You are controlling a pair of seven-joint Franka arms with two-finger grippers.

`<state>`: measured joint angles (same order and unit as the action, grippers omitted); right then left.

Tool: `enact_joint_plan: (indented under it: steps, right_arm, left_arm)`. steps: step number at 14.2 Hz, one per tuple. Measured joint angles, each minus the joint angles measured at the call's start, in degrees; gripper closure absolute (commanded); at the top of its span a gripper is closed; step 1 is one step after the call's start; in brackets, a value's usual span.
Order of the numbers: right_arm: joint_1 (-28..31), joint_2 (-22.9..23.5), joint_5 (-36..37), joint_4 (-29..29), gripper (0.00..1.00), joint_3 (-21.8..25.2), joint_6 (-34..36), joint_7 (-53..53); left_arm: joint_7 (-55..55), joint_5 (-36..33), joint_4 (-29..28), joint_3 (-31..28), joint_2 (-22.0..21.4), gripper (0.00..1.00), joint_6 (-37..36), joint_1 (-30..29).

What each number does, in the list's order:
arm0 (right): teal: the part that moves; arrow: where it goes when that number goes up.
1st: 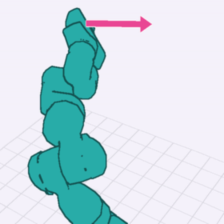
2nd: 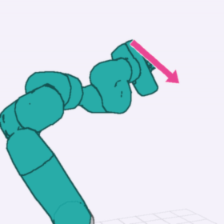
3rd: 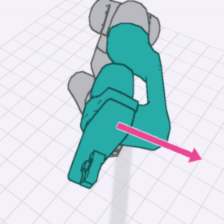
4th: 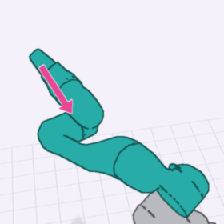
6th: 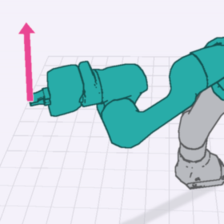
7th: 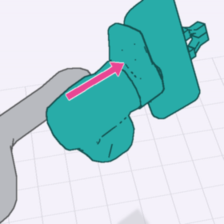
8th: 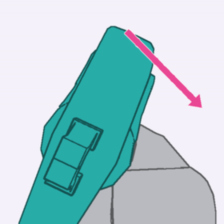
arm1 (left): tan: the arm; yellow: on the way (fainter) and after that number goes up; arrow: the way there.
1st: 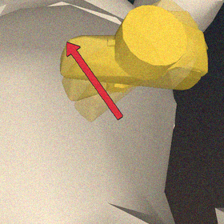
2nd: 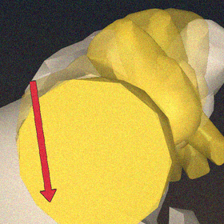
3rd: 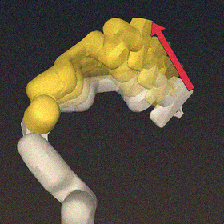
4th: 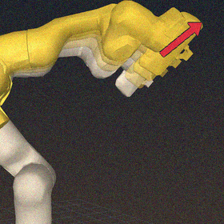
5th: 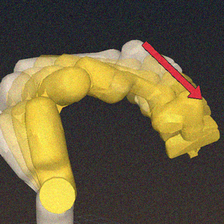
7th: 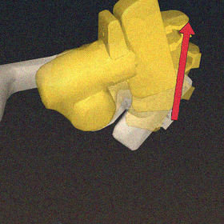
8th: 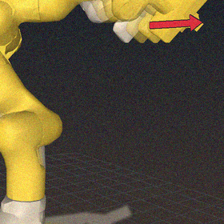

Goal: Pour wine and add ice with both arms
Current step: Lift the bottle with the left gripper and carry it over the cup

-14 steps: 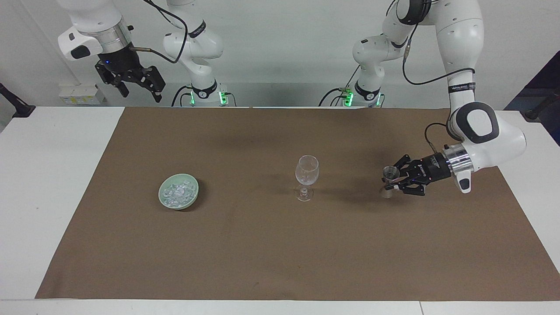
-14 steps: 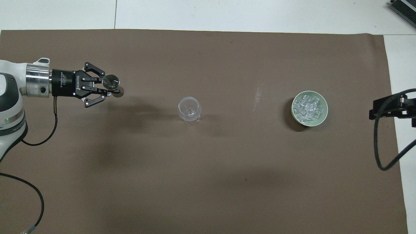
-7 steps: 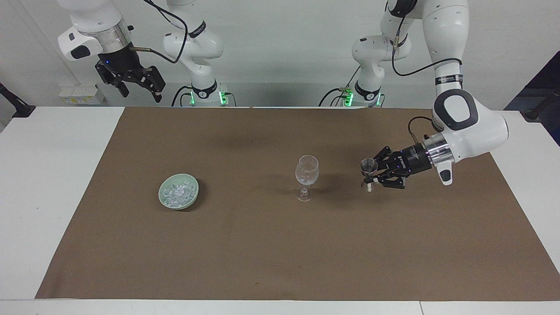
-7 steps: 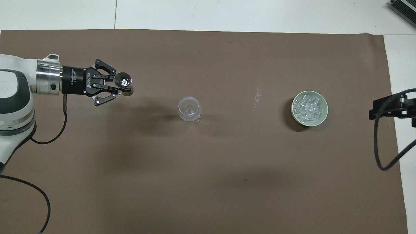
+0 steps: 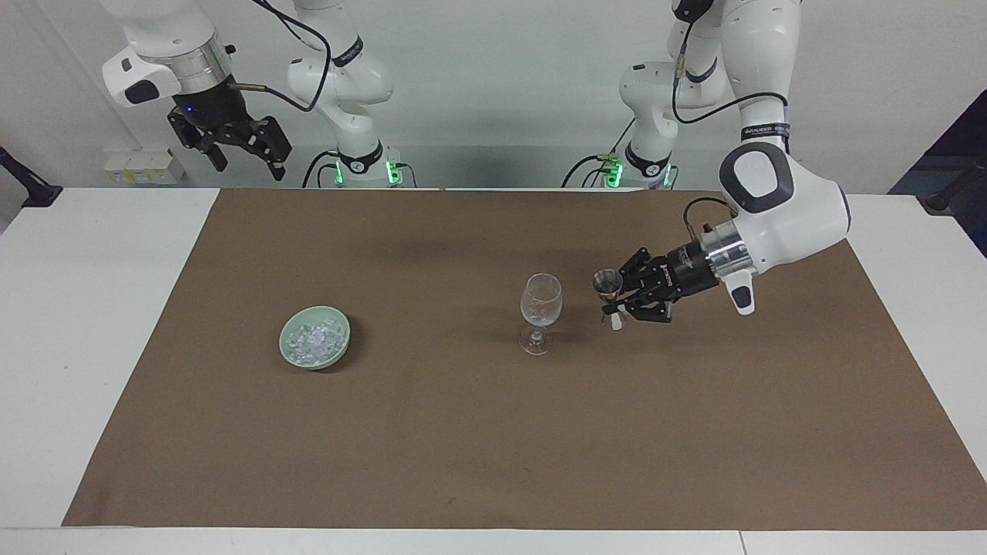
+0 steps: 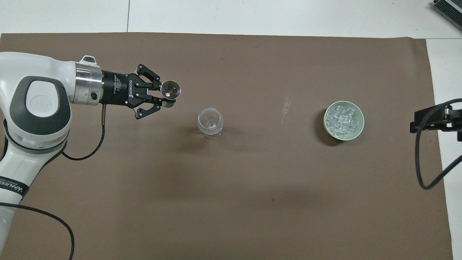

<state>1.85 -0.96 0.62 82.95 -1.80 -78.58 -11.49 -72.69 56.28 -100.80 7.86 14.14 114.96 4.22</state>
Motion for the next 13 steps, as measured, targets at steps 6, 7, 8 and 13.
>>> enact_joint_plan:
  steps: [6,7,8,13]
  right_arm:
    - [0.0,0.0,0.0,0.0,0.0,0.0,0.0,0.0]
    - [0.0,0.0,0.0,0.0,0.0,0.0,0.0,0.0]
    - [0.0,0.0,0.0,0.0,0.0,0.0,0.0,0.0]
    - [0.0,0.0,0.0,0.0,0.0,0.0,0.0,0.0]
  left_arm:
    - [-0.1,-3.2,0.0,0.0,0.0,1.0,2.9,3.7]
    - [-0.1,-3.6,0.0,0.0,0.0,1.0,3.3,4.1]
    - [-0.1,-4.6,0.0,0.0,0.0,1.0,3.7,4.5]
    - [-0.1,-8.2,0.0,0.0,0.0,1.0,5.1,6.2]
